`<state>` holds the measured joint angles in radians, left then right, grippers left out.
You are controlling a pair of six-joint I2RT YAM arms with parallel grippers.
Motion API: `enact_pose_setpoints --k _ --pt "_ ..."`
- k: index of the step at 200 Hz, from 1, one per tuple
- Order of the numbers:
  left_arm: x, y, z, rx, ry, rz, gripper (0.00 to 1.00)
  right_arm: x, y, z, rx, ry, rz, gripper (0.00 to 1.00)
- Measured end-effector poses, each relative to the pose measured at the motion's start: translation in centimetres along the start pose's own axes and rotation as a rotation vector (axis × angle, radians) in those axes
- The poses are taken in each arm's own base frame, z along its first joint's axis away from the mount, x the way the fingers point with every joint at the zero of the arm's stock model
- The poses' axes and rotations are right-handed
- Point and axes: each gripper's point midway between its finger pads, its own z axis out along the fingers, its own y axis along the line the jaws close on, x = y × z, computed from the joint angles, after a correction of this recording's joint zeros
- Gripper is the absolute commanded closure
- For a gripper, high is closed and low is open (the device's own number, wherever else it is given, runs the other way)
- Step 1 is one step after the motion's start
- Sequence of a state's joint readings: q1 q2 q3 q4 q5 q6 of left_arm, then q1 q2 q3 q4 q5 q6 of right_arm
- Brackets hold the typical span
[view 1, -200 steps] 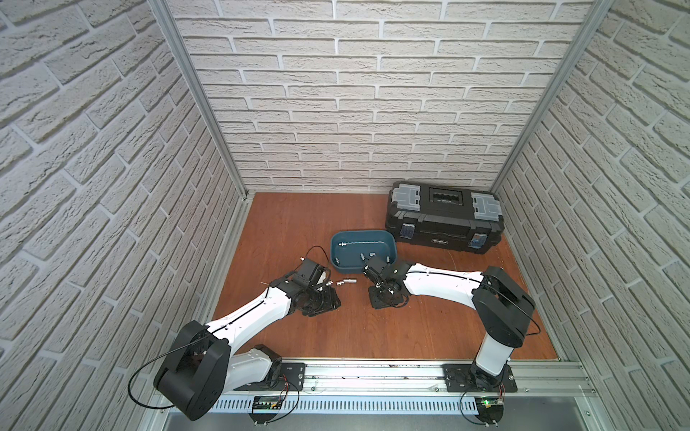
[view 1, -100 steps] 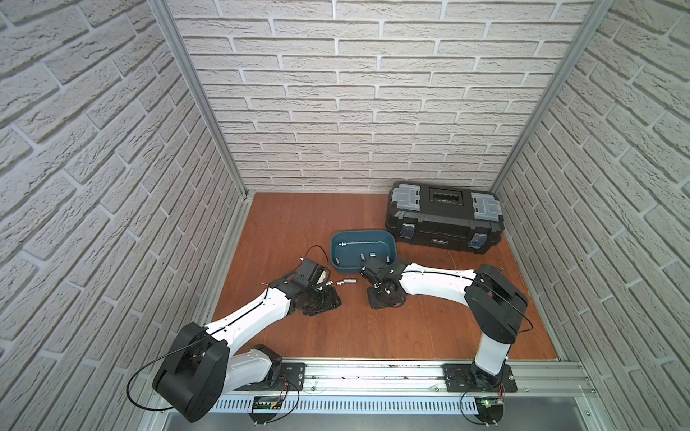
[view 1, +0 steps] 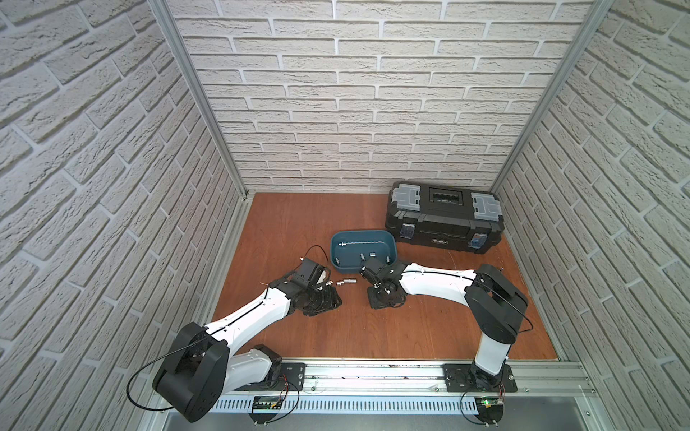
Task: Put the socket on the desktop into the storage box
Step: Pick up the socket head from the center of the board.
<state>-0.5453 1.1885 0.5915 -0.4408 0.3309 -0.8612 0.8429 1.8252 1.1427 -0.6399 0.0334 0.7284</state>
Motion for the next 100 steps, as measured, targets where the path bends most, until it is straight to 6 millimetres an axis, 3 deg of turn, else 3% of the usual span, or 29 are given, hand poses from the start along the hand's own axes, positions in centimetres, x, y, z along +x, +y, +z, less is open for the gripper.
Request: enact_pose_setpoints --k 57,100 --pt "0.0 -0.1 -0.1 0.003 -0.003 -0.004 0.37 -0.1 0.0 -0.3 -0.002 -0.007 0.002 0.79" --pt "-0.3 -0.1 -0.3 0.008 -0.014 -0.010 0.33 -0.4 0.2 -2.1 -0.021 -0.038 0.001 0.79"
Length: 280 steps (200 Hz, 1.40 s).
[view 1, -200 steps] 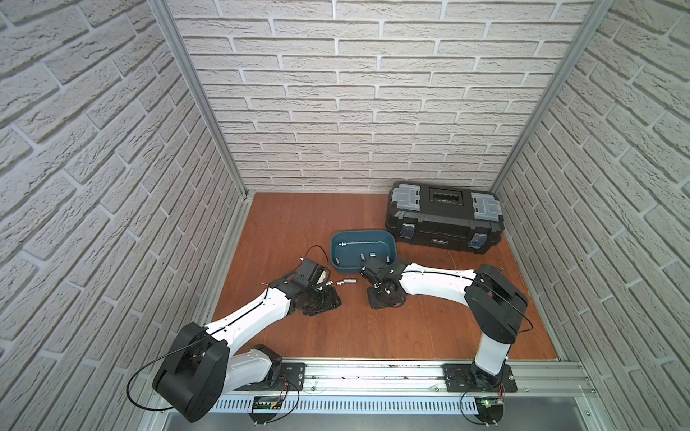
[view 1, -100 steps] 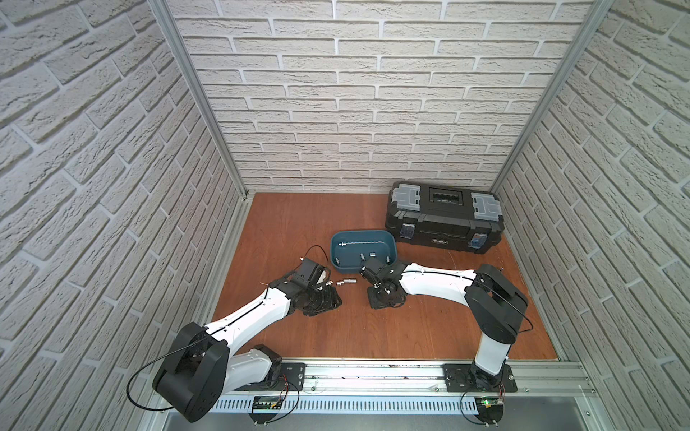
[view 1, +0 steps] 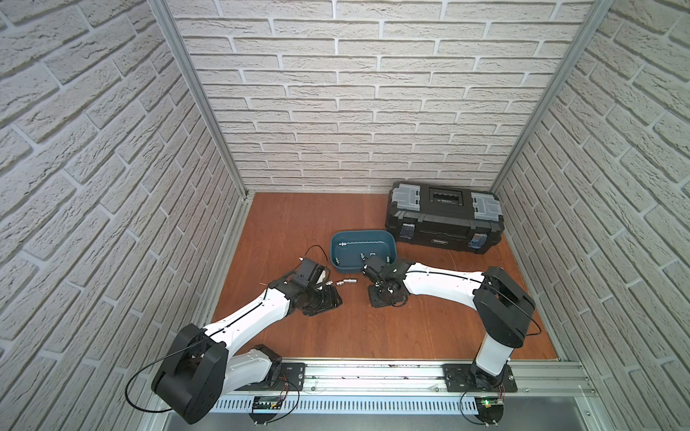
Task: Put the socket on the desktop into the storage box
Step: Pick up the socket head from the center of the board, then place the socket head in the storage box.
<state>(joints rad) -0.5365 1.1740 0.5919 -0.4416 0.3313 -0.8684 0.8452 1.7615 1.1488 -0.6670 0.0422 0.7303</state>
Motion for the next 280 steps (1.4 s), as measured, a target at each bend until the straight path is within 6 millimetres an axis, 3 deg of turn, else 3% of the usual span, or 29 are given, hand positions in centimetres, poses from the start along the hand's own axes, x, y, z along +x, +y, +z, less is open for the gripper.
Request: enact_pose_setpoints --k 105,148,206,280 --pt "-3.5 -0.8 -2.9 0.053 -0.118 -0.045 0.23 -4.6 3.0 -6.1 -0.110 -0.123 -0.002 0.79" --pt "-4.6 -0.9 -4.0 0.076 -0.147 -0.070 0.16 -8.3 3.6 -8.3 -0.147 -0.182 0.013 0.79" --pt "-5.6 -1.5 -4.9 0.098 -0.170 -0.080 0.15 -12.3 2.6 -6.7 -0.136 -0.168 0.073 0.79" --pt "-5.9 -1.3 -4.9 0.108 -0.162 -0.099 0.11 -14.6 0.8 -3.2 -0.094 -0.120 0.136 0.79"
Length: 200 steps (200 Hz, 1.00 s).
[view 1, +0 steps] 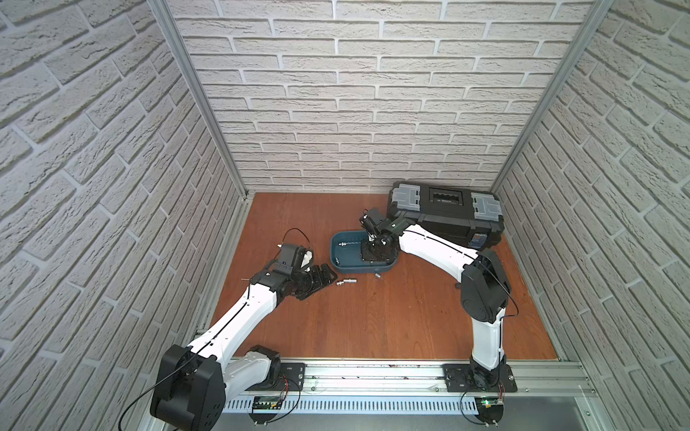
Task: Put the socket on the desktop into the storage box
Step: Place the socket head in the storage box.
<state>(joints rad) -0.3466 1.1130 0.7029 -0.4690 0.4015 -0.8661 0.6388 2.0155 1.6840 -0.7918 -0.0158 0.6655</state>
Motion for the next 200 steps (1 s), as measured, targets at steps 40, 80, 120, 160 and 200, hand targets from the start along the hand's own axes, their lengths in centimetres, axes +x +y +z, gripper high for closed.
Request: enact_pose_setpoints --k 40,80,120,160,200 --pt "-0.4 -0.4 -0.1 0.009 -0.007 0.001 0.11 -0.7 -1.1 2.5 0.034 0.030 0.025 0.79" --pt "-0.4 -0.4 -0.2 0.010 -0.008 -0.001 0.10 -1.7 -1.4 3.7 0.045 0.031 0.047 0.79" --pt "-0.4 -0.4 -0.1 0.010 -0.008 -0.002 0.10 -2.4 -1.3 4.7 0.049 0.031 0.056 0.78" --pt "-0.4 -0.4 -0.2 0.009 -0.008 -0.002 0.11 -2.0 -2.1 5.9 0.082 0.057 0.063 0.76" --pt "-0.4 -0.4 -0.2 0.009 -0.007 -0.002 0.10 -2.5 -2.0 6.0 0.085 0.052 0.068 0.66"
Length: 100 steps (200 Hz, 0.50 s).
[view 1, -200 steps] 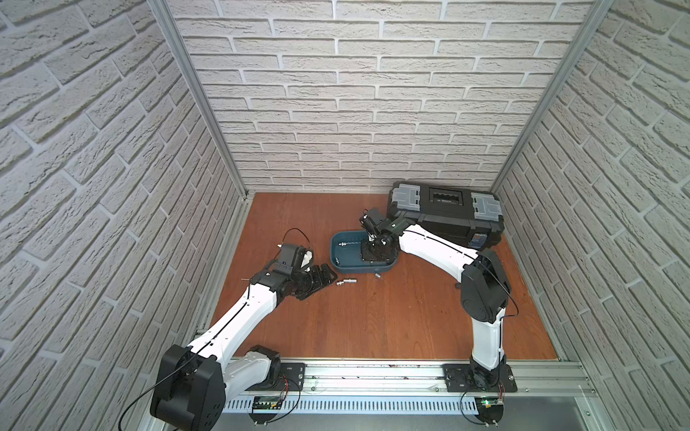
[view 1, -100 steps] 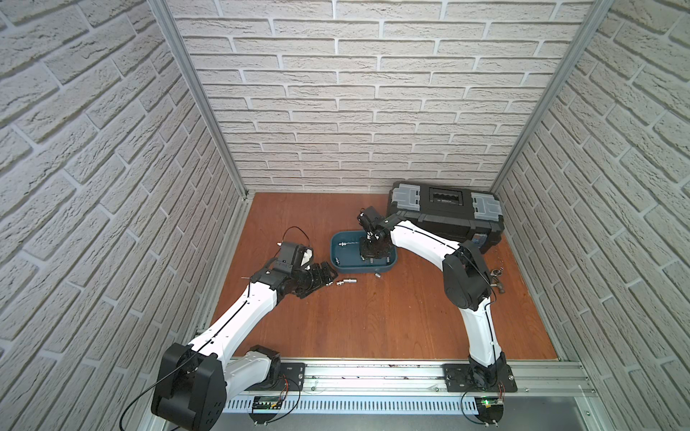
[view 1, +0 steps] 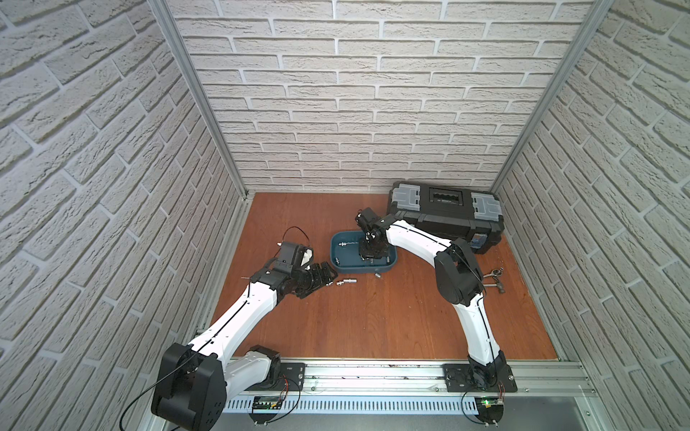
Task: Put the socket on the desktop into the storage box
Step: Place the socket head in the storage box.
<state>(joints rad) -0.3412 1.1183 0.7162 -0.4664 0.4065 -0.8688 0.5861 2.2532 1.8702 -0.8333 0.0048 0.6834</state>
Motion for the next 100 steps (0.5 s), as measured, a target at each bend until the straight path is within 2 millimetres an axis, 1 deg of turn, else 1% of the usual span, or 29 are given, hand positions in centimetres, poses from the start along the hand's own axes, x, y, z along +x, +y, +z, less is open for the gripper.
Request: enact_pose_setpoints --k 18,48,62,81,100 --pt "0.0 0.0 0.0 0.000 0.000 0.000 0.10 -0.1 0.0 -0.1 0.001 -0.003 0.000 0.62" --pt "0.0 0.0 0.0 0.000 0.000 0.000 0.10 0.0 -0.2 -0.2 0.013 0.000 0.000 0.61" --pt "0.0 0.0 0.0 0.000 0.000 0.000 0.10 0.2 -0.3 -0.6 0.017 -0.007 -0.006 0.60" --pt "-0.1 0.0 0.0 0.000 -0.002 -0.001 0.10 0.6 -0.5 -1.9 0.015 -0.022 -0.012 0.57" --pt "-0.1 0.1 0.0 0.000 -0.003 -0.003 0.10 1.3 -0.9 -4.0 0.010 -0.050 -0.018 0.56"
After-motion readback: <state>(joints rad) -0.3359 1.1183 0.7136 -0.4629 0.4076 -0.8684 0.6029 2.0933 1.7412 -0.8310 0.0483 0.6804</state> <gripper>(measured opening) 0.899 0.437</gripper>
